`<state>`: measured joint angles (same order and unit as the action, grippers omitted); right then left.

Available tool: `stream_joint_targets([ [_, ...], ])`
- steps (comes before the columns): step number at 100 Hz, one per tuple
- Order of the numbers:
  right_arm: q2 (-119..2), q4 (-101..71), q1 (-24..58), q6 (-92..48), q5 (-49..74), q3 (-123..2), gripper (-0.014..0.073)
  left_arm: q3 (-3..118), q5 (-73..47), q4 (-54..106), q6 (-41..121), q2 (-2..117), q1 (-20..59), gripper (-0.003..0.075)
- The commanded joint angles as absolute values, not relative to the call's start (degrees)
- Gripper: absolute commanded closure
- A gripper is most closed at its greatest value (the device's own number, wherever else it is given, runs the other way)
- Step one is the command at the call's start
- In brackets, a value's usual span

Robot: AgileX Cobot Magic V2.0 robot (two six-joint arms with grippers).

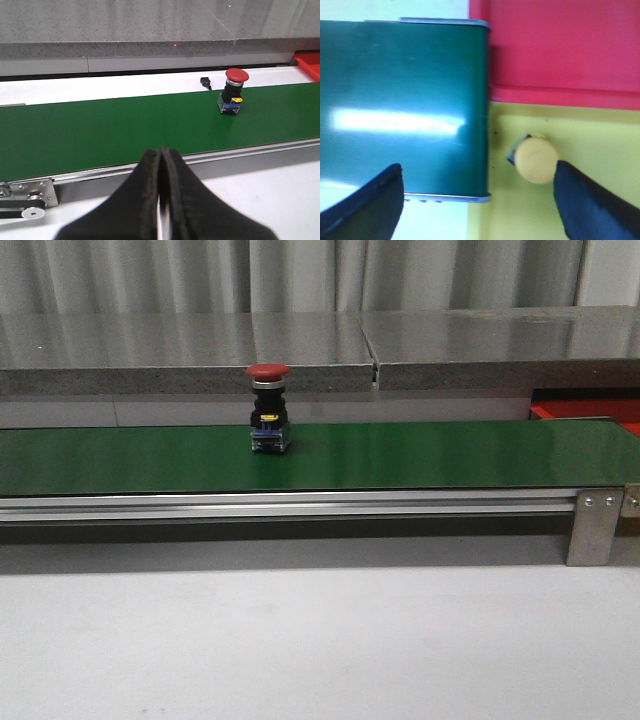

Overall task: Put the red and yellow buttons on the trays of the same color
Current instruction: 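Lower the yellow button into the yellow tray and release, then grasp the red button on the belt with the right gripper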

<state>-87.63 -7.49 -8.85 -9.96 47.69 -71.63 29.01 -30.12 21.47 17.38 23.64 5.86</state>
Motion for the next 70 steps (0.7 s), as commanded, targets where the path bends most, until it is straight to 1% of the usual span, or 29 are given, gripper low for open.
stream_joint_targets([
  [1, -85.72, -8.54, -5.34, -11.09, 47.84, -75.32, -0.0062, 30.35, -26.27, 22.99, 17.31, 24.21, 6.35, 0.0739],
  [16, -87.39, -8.61, 1.21, -11.42, 51.74, -79.56, -0.0061, 30.35, -26.27, 22.99, 17.31, 24.21, 6.35, 0.0739],
  [32, -91.75, -8.65, 6.96, -11.67, 58.88, -85.70, -0.0061, 30.35, -26.27, 22.99, 17.31, 24.21, 6.35, 0.0739],
  [49, -96.55, -8.65, 11.63, -14.49, 63.23, -92.23, -0.0061, 30.35, -26.27, 22.99, 17.31, 24.21, 6.35, 0.0739],
  [70, -102.34, -8.65, 16.03, -16.42, 65.12, -99.00, -0.0061, 30.35, -26.27, 22.99, 17.31, 24.21, 6.35, 0.0739],
])
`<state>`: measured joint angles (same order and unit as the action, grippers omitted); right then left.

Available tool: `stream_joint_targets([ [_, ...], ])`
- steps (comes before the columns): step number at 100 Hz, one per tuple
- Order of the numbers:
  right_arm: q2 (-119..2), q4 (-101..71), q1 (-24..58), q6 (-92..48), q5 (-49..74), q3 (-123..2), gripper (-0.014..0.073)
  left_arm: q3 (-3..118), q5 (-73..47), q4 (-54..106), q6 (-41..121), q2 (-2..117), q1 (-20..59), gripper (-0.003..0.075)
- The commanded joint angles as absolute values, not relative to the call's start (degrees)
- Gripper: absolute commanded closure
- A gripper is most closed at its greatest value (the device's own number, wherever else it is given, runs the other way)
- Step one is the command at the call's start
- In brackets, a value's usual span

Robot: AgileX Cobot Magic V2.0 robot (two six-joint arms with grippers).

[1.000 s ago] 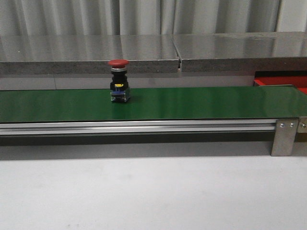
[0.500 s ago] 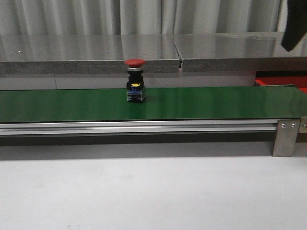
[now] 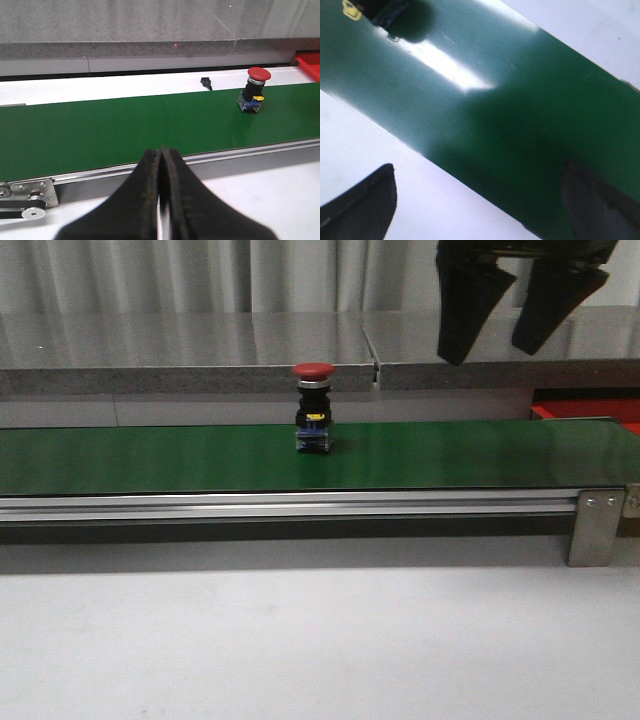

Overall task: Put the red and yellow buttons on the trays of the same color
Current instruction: 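Grasp the red button on the belt with the right gripper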

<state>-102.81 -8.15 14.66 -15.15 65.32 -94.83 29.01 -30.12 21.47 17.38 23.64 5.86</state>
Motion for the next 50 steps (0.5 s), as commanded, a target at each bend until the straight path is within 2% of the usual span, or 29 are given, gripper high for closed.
stream_joint_targets([
  [1, -102.78, -8.65, 16.15, -16.47, 65.13, -99.23, -0.0061, 30.35, -26.27, 22.99, 17.31, 24.21, 6.35, 0.0739],
  [50, -115.22, -9.22, 21.18, -18.11, 66.26, -113.80, -0.0061, 30.35, -26.27, 22.99, 17.31, 24.21, 6.35, 0.0739],
])
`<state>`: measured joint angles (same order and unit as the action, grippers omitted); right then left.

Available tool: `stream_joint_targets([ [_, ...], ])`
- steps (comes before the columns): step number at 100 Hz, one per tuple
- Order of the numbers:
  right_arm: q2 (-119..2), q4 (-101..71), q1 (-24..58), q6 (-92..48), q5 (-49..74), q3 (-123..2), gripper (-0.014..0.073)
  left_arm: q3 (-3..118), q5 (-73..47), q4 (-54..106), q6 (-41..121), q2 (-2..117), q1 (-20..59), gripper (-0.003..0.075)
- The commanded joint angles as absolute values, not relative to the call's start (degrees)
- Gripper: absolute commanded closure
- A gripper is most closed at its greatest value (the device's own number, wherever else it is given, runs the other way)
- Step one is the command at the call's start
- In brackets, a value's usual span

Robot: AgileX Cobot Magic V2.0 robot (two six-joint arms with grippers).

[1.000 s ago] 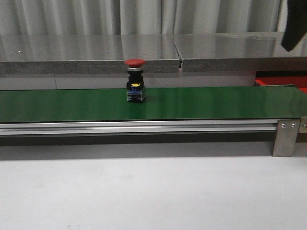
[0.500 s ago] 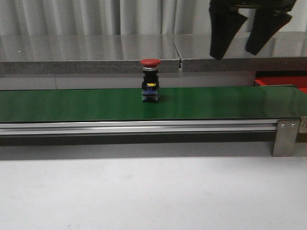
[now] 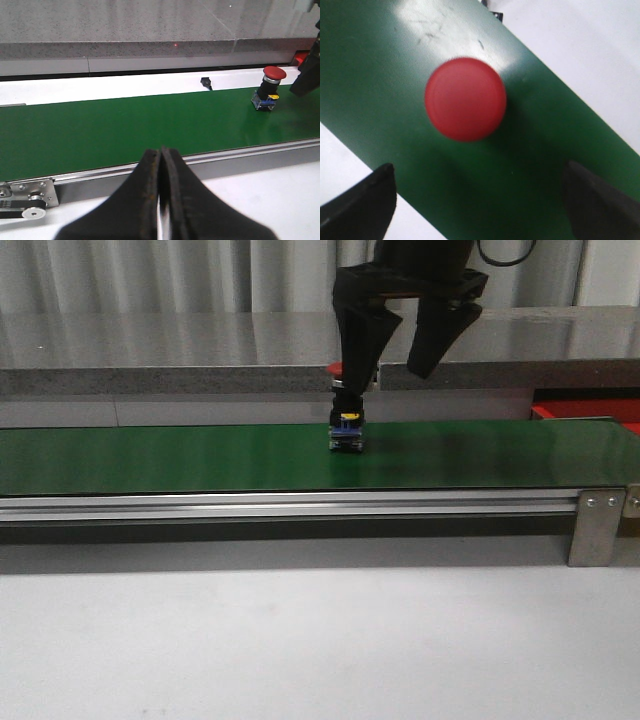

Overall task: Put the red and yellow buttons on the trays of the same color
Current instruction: 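Grasp the red button on the belt with the right gripper, then lower the red button into the red tray and release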

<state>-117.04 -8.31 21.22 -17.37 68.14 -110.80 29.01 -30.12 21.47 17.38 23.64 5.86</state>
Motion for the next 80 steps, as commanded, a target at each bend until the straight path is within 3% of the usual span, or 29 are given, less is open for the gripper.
stream_joint_targets([
  [1, -115.34, -9.22, 21.18, -18.11, 66.13, -113.85, -0.0061, 30.35, -26.27, 22.99, 17.31, 24.21, 6.35, 0.0739],
  [18, -116.31, -9.27, 21.18, -18.11, 63.53, -114.00, -0.0037, 30.35, -26.27, 22.99, 17.31, 24.21, 6.35, 0.0739],
  [51, -116.85, -8.56, 20.99, -16.53, 61.88, -114.00, 0.0344, 30.35, -26.27, 22.99, 17.31, 24.21, 6.35, 0.0739],
  [80, -114.28, -8.44, 20.39, -12.25, 60.71, -114.00, 0.0370, 30.35, -26.27, 22.99, 17.31, 24.21, 6.35, 0.0739],
])
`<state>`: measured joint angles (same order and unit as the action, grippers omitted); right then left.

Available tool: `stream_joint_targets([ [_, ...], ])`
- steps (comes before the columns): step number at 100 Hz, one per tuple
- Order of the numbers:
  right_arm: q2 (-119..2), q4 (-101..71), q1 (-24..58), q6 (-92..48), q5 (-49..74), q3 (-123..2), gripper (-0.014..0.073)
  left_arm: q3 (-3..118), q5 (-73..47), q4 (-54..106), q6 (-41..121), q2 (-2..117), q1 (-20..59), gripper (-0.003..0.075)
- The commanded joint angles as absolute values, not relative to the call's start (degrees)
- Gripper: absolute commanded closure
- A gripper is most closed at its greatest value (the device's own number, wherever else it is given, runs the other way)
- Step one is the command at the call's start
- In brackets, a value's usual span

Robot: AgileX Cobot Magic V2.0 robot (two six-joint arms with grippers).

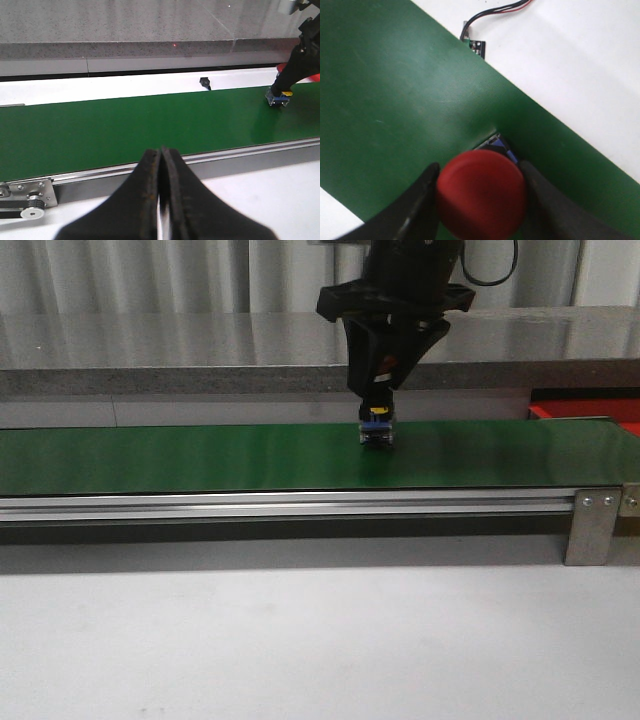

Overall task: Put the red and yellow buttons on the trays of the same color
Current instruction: 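Lower the red button into the red tray and release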

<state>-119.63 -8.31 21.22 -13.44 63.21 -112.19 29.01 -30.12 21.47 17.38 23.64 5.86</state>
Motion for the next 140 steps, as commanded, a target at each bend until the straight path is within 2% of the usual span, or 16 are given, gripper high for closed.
stream_joint_targets([
  [1, -114.20, -8.44, 20.33, -12.12, 60.71, -114.00, 0.0370, 30.35, -26.27, 22.99, 17.31, 24.21, 6.35, 0.0739],
  [37, -109.43, -8.54, 13.12, -11.79, 63.59, -113.95, 0.0370, 30.35, -26.27, 22.99, 17.31, 24.21, 6.35, 0.0739],
  [96, -111.88, -8.58, -11.50, -9.80, 58.92, -113.68, 0.0370, 30.35, -26.27, 22.99, 17.31, 24.21, 6.35, 0.0739],
  [140, -123.62, -10.67, -13.90, -9.80, 49.44, -113.68, 0.0370, 30.35, -26.27, 22.99, 17.31, 24.21, 6.35, 0.0739],
])
